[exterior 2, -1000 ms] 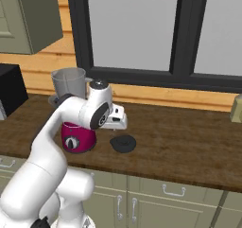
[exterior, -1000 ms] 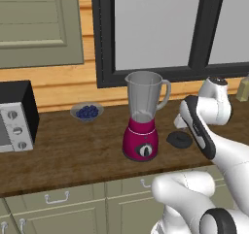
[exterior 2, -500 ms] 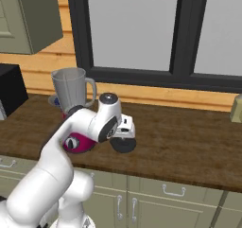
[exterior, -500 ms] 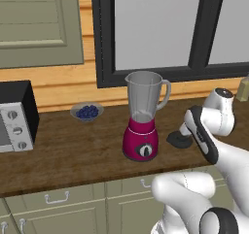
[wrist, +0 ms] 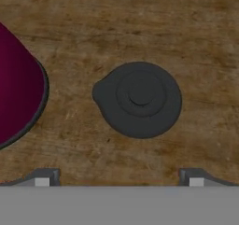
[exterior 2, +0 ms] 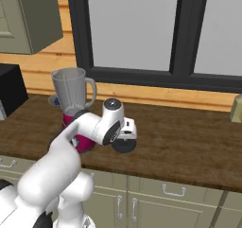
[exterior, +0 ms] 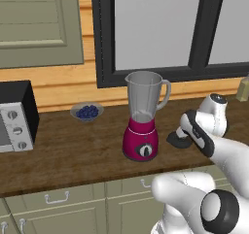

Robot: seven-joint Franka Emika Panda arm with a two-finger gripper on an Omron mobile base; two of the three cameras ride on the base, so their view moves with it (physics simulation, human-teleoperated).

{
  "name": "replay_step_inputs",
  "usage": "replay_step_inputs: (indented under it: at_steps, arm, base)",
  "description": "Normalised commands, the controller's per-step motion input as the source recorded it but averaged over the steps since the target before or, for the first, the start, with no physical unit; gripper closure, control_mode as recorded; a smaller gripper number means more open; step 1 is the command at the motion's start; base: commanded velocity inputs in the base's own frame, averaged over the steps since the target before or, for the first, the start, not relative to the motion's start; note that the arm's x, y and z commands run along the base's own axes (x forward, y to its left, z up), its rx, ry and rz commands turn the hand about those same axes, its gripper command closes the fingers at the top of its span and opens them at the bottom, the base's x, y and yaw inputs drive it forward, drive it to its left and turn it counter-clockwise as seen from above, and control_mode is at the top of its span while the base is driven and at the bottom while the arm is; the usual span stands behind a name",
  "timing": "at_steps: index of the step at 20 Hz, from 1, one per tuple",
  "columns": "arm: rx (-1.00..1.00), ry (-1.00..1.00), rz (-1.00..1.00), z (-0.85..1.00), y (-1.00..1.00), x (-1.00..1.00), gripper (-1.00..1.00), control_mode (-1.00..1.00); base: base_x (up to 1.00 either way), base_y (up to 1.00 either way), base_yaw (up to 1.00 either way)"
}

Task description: Close the lid blender by securely placing the lid on top.

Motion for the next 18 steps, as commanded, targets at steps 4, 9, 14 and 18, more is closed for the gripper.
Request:
replay_step_inputs:
  at_steps: [4, 9, 14, 18]
  arm:
    - [0.01, 0.0, 0.05, -0.19, -0.09, 0.25, -1.0, -1.0]
    - [0.02, 0.0, 0.05, -0.18, -0.13, 0.26, -1.0, -1.0]
    - [0.01, 0.0, 0.05, -0.22, -0.06, 0.28, -1.0, -1.0]
    - [0.0, 0.0, 0.05, -0.24, 0.0, 0.27, -1.0, -1.0]
  base:
    - [0.0, 0.0, 0.0]
    - [0.0, 0.0, 0.0]
    - [0.0, 0.0, 0.0]
    - [0.0, 0.0, 0.0]
